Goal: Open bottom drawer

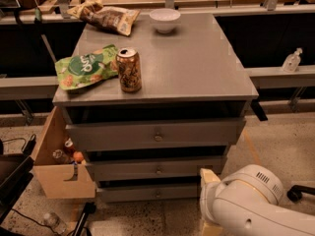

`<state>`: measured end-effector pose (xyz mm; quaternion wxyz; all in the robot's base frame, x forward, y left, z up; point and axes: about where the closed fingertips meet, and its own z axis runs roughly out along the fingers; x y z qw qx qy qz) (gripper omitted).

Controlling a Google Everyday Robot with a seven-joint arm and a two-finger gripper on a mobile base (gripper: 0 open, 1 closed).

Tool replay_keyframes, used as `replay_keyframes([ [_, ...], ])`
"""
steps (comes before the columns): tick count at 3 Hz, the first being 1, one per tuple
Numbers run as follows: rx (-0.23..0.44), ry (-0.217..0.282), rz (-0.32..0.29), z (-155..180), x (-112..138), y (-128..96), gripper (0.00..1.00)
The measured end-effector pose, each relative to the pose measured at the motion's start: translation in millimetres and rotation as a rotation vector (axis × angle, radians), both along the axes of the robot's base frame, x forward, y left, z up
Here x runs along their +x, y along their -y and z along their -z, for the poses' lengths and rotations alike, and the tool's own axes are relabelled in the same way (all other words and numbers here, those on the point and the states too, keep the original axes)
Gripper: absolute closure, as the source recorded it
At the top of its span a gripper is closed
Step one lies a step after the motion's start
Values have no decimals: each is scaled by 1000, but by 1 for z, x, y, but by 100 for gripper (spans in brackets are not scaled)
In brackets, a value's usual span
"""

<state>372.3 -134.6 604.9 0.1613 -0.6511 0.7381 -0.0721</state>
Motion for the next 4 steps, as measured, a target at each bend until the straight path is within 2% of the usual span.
replay_keyframes([
  [2,-16,0,9,7,-1,0,0],
  [3,-42,-53,-16,54,-16,0,0],
  [4,-66,-136,-15,107,-31,4,0],
])
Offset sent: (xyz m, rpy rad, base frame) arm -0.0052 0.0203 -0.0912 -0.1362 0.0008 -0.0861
